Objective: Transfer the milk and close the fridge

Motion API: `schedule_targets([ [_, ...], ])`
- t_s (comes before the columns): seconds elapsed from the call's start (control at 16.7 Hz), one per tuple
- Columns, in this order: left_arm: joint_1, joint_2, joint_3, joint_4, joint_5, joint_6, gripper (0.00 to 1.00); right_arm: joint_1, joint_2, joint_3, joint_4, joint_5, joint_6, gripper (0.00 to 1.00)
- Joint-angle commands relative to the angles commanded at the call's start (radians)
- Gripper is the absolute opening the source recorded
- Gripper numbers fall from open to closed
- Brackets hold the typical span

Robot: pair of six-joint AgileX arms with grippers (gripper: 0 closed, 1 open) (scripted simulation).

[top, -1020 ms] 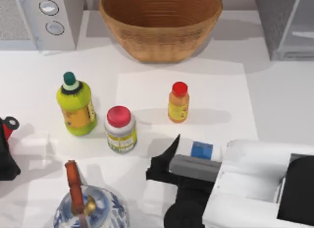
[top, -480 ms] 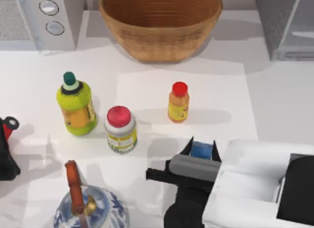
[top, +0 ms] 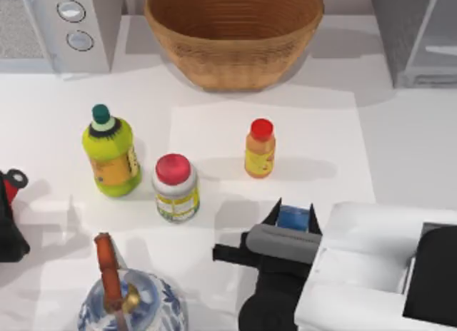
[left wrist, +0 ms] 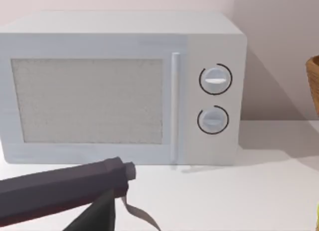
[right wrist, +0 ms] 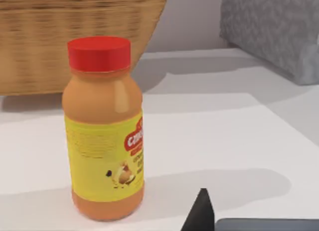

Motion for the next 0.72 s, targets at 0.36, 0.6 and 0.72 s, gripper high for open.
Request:
schedule_targets([
  [0.36, 0.000, 0.000, 0.000, 0.000, 0.000, 0.000, 1.00, 0.004, -0.035, -0.006, -0.026, -0.001, 0.000, 0.00],
  [0.6, 0.000, 0.000, 0.000, 0.000, 0.000, 0.000, 1.00, 0.003, -0.121, -0.026, -0.100, -0.001, 0.005, 0.00],
  [0.72, 0.000, 0.000, 0.000, 0.000, 0.000, 0.000, 1.00, 0.003, -0.141, -0.032, -0.119, -0.001, 0.009, 0.00],
])
